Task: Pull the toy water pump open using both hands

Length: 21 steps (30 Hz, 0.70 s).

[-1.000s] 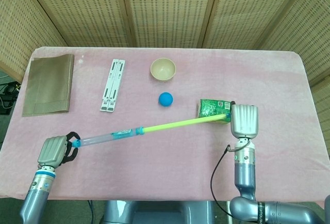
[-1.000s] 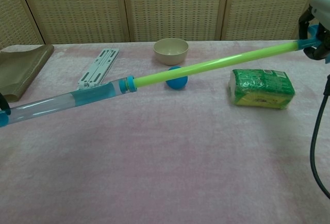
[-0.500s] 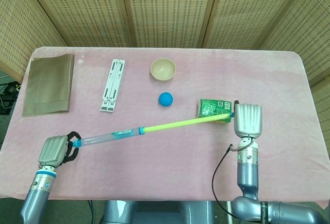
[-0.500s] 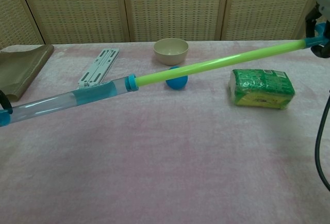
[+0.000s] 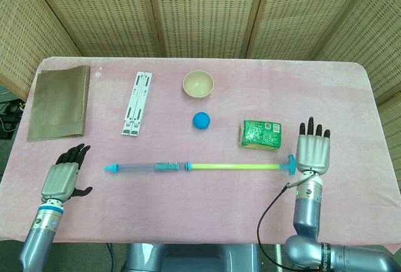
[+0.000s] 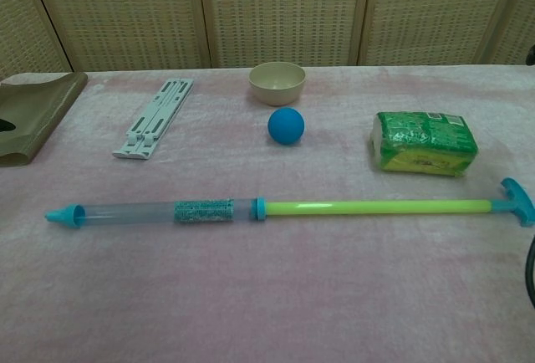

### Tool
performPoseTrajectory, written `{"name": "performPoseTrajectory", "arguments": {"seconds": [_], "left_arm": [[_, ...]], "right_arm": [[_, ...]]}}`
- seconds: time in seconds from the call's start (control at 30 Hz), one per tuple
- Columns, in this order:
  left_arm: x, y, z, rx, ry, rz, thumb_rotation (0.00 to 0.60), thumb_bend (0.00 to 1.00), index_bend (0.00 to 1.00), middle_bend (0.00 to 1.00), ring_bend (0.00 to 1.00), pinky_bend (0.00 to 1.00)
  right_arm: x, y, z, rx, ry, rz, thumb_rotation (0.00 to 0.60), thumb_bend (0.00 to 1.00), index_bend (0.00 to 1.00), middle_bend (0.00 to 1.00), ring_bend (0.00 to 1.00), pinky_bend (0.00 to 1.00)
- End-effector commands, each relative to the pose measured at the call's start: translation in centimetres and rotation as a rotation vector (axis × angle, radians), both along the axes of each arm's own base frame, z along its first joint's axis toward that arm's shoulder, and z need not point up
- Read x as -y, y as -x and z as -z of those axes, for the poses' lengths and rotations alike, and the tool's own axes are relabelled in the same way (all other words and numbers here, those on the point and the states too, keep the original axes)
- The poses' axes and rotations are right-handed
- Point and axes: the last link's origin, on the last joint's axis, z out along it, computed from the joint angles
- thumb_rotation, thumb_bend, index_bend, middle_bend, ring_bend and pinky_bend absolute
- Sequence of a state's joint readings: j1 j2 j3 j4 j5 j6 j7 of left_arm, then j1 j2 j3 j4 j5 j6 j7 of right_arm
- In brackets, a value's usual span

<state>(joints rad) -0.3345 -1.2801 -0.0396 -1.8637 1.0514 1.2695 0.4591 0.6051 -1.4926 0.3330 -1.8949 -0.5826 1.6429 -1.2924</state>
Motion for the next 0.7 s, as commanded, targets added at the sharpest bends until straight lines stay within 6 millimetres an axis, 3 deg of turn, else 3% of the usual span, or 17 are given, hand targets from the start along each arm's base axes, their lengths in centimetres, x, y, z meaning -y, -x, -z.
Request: {"name": "performPoseTrajectory", "arguments": {"seconds": [0.03, 0.2, 0.37, 0.53, 0.7], "left_arm": [[0.4, 0.2, -0.2, 0.019, -0.004, -0.008, 0.6, 0.18, 0.0, 0.0, 0.0, 0.02], [1.3, 0.6, -1.0, 0.054, -0.049, 0.014, 0.6, 0.18, 0.0, 0.0, 0.0, 0.0], [2.8, 1.6, -1.9, 0.068, -0.119, 0.086, 0.6, 0.18, 0.0, 0.0, 0.0, 0.0], [4.1, 2.8, -3.0, 0.03, -0.196, 0.166, 0.6, 0.18, 0.0, 0.0, 0.0, 0.0], [5.2, 4.4, -3.6, 0.01, -0.219, 0.171, 0.6, 0.17, 0.0, 0.0, 0.0, 0.0]], "right_arm": [[-0.3, 0.1, -0.6, 0.011, 0.017, 0.001, 0.6, 0.29, 0.16, 0.08, 0.12, 0.21], [-1.5, 0.7, -1.8, 0.076, 0.052, -0.062, 0.6, 0.29, 0.16, 0.05, 0.06, 0.12], [-4.4, 2.0, -2.1, 0.244, 0.029, -0.206, 0.6, 0.28, 0.13, 0.0, 0.0, 0.01], [-7.8, 4.6, -1.7, 0.349, -0.037, -0.383, 0.6, 0.18, 0.06, 0.0, 0.0, 0.0], [-11.1, 7.6, -1.0, 0.425, -0.07, -0.469, 0.6, 0.16, 0.05, 0.0, 0.0, 0.0]]}}
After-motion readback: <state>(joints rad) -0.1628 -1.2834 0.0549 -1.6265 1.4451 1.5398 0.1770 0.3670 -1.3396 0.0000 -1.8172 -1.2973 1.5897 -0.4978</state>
